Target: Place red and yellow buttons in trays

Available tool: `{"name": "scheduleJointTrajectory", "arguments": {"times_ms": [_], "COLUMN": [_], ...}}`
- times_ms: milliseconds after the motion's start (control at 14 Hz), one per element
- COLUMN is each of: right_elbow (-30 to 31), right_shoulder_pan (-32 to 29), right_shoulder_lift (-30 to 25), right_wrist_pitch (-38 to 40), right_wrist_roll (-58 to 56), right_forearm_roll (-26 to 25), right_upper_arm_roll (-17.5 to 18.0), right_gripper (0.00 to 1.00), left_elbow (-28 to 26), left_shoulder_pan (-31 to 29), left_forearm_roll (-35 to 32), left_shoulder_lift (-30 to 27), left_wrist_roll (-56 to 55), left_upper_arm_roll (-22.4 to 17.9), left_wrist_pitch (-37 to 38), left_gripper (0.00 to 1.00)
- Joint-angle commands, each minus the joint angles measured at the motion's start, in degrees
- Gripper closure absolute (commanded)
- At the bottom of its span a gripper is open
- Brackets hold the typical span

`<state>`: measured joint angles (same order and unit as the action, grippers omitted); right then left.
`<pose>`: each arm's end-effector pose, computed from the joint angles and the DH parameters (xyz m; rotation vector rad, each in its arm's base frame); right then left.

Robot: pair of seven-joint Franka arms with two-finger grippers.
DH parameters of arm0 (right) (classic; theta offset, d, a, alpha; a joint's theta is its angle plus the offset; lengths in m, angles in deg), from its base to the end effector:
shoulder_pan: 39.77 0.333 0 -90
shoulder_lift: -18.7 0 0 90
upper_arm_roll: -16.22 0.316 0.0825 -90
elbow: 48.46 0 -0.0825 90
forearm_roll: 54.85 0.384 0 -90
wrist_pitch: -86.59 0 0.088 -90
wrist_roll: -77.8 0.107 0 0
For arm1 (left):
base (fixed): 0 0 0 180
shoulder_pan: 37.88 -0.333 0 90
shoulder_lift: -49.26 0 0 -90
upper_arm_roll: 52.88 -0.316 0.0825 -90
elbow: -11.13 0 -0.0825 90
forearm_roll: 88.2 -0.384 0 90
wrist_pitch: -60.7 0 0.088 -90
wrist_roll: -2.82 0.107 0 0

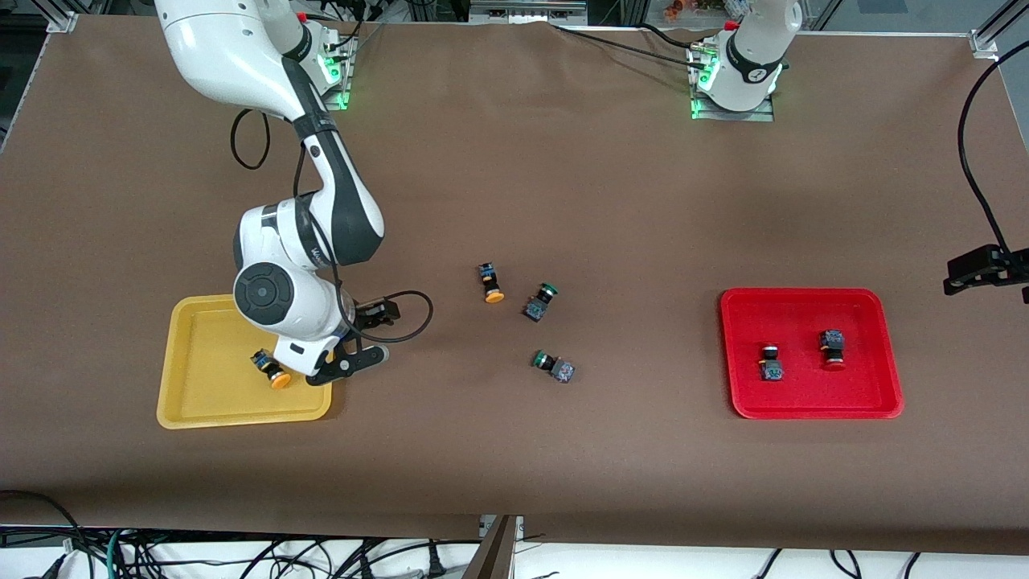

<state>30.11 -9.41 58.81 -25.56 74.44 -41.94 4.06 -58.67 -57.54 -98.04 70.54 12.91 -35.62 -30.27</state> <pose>0.6680 0.2677 0.3011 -3.0445 -0.4958 0.1618 0.6573 0.0847 0.5739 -3.0714 0.1781 -0.0089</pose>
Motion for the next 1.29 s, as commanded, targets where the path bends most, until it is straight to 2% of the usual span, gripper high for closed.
{"name": "scheduleJointTrajectory", "arguments": {"times_ms": [0,143,357,571,1000,1071,1143,1214], "right_elbow": [0.4,0.4,0.5,3.7,11.7,12.0,12.4,12.8], "right_shoulder_pan": [4.9,9.7,14.7,17.0,20.2,20.2,20.2,20.3], "right_shoulder_lift": [-1.2,-1.0,0.8,1.3,2.0,2.1,2.3,2.3], "right_wrist_pitch": [0.8,0.4,-1.6,-4.6,-13.7,-14.1,-14.9,-15.9], "right_wrist_roll": [8.6,17.7,24.8,24.6,25.0,25.0,25.0,25.0], "right_forearm_roll": [0.4,0.3,0.4,-0.1,1.3,2.3,2.6,2.6], "right_upper_arm_roll": [0.0,0.0,0.1,0.1,0.8,1.3,1.5,1.5], "right_gripper": [0.01,0.01,0.01,0.01,0.01,0.01,0.01,0.01], "left_elbow": [2.5,-0.4,-1.9,-3.4,-3.7,-6.2,-10.3,-14.4], "left_shoulder_pan": [0.1,-0.8,-1.2,-1.1,2.3,4.9,8.6,14.9], "left_forearm_roll": [1.3,4.9,5.0,4.9,4.4,4.3,4.3,4.7], "left_shoulder_lift": [-0.3,-2.2,-3.6,-5.7,-6.5,-8.8,-11.7,-14.6], "left_wrist_roll": [-1.6,-2.0,-2.4,-3.0,-3.8,-3.8,-3.8,-3.8], "left_upper_arm_roll": [0.7,1.1,1.0,1.4,1.5,-0.1,-4.3,-10.8], "left_wrist_pitch": [3.0,4.8,4.0,4.8,3.4,3.4,2.1,-0.5], "left_gripper": [0.00,0.00,0.00,0.00,0.00,0.00,0.00,0.00]}}
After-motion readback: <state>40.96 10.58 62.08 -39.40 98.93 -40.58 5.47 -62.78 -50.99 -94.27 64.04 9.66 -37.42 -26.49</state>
